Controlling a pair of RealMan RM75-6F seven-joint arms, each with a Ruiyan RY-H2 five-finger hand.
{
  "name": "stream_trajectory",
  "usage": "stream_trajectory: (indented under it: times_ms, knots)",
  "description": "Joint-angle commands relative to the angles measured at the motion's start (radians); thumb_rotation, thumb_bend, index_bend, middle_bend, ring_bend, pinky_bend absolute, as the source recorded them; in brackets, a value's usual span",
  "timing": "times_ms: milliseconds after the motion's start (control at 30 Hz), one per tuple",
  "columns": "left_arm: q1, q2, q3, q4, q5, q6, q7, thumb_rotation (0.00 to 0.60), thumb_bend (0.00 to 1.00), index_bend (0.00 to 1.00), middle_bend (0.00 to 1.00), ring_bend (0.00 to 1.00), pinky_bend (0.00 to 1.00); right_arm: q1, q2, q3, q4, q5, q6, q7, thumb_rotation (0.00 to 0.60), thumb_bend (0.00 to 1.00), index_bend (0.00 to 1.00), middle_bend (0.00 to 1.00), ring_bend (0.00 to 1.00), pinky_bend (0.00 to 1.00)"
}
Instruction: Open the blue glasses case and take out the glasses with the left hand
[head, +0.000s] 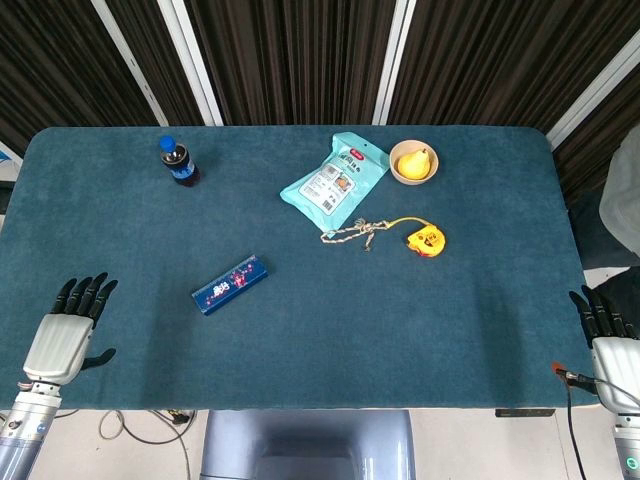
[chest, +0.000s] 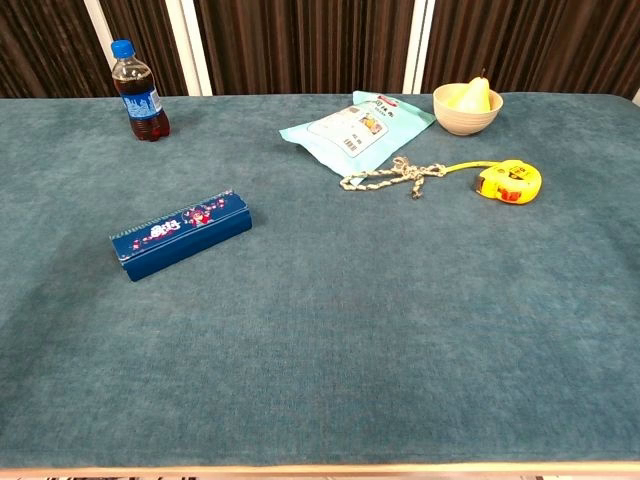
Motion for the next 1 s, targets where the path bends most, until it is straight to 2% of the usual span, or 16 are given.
stream_trajectory:
  times_ms: [33,367,567,767,1000]
  knots:
    - [0.000,-0.001,0.001,-0.002,0.000,-0.002,0.003,0.600,0.08,0.00,0.00,0.00,0.00,0.000,0.000,0.000,-0.001,0.001,0.000,0.000,0.600,0.12,0.00,0.00,0.00,0.21]
    - [-0.003,-0.008,-0.009,-0.019,-0.016,-0.004,0.017,0.600,0.08,0.00,0.00,0.00,0.00,0.000,0.002,0.001,-0.005,0.006,-0.004,0.006,0.600,0.12,0.00,0.00,0.00,0.21]
    - [-0.044,-0.040,-0.034,-0.061,-0.018,-0.037,0.090,0.600,0.09,0.00,0.00,0.00,0.00,0.003,0.002,0.003,-0.007,0.014,-0.013,0.009,0.600,0.12,0.00,0.00,0.00,0.21]
    - [-0.134,-0.149,-0.100,-0.080,-0.096,-0.134,0.200,0.600,0.09,0.00,0.00,0.00,0.00,0.004,0.002,0.006,-0.010,0.023,-0.019,0.012,0.600,0.12,0.00,0.00,0.00,0.21]
    - [-0.231,-0.313,-0.156,-0.023,-0.227,-0.220,0.363,0.600,0.10,0.00,0.00,0.00,0.00,0.005,0.004,0.007,-0.013,0.032,-0.025,0.015,0.600,0.12,0.00,0.00,0.00,0.21]
